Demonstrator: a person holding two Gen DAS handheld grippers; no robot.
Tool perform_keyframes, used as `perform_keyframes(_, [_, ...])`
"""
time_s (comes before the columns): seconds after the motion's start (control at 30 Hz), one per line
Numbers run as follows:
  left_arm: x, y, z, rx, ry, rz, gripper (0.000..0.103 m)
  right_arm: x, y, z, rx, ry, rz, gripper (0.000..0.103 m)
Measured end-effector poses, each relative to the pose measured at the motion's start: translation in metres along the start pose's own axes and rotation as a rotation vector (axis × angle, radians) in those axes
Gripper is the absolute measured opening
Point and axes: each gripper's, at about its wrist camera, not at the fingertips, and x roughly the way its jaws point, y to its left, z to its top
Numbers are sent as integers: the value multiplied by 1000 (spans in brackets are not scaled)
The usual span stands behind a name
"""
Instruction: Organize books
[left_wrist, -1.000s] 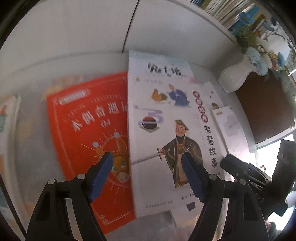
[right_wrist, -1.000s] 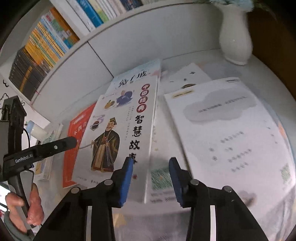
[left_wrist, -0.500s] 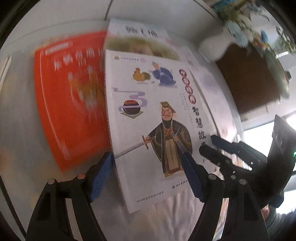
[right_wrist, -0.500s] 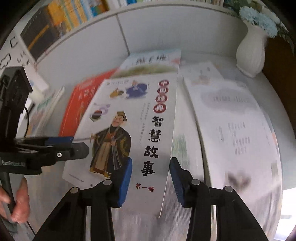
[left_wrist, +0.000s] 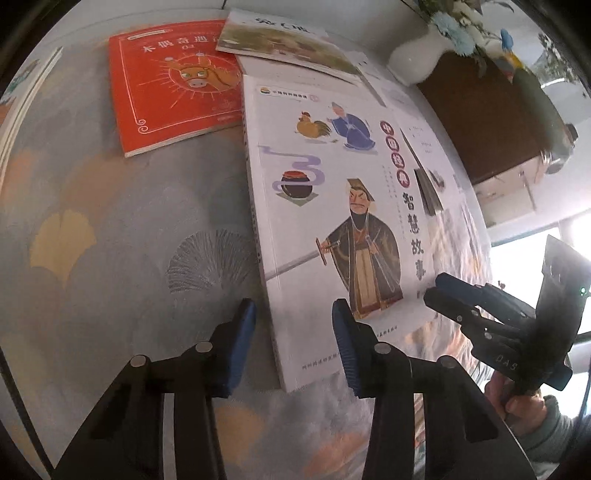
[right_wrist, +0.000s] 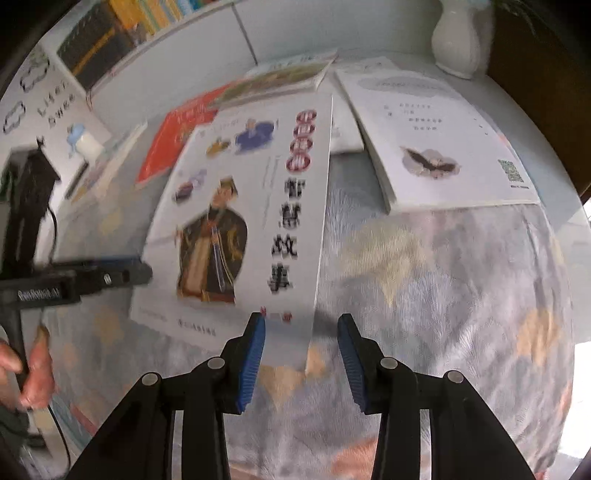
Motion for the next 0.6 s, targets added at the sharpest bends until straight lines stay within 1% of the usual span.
perform_keyframes(0.07, [3, -2, 1, -7, -21, 0, 39, 4, 2, 4, 22, -24, 26, 39])
perform_keyframes(0.1, [3, -3, 2, -13, -26, -2, 39, 9, 5, 7, 28, -24, 39, 37])
perform_keyframes(0.2, [1, -6, 3, -32, -35, -10, 39, 16, 10, 8, 36, -43, 31, 37])
perform_keyframes(0.23, [-5, -8, 3, -35, -47, -51, 39, 16, 11, 7, 36, -46, 31, 37])
perform_keyframes(0.3, [-24, -10, 2, -34, -91, -168, 39, 17, 9, 4, 38, -56, 26, 38])
perform_keyframes(0.33, [-31, -11, 4, -40, -103, -238, 39, 18, 9, 3, 41, -59, 31, 38])
perform_keyframes(0.37, [-37, -12, 5, -49, -114, -293, 39, 17, 5, 2, 45, -59, 54, 38])
perform_keyframes(0.43, [-41, -9, 8, -77, -130, -357, 39, 16, 1, 1, 58, -51, 86, 38])
perform_keyframes(0.47, [-37, -7, 9, -90, -130, -349, 39, 17, 1, 1, 66, -48, 99, 39])
perform_keyframes(0.5, [-32, -6, 9, -92, -126, -318, 39, 19, 1, 3, 75, -43, 112, 40])
perform_keyframes(0.6, [-6, -6, 9, -63, -82, -159, 34, 19, -1, 3, 76, -33, 135, 42])
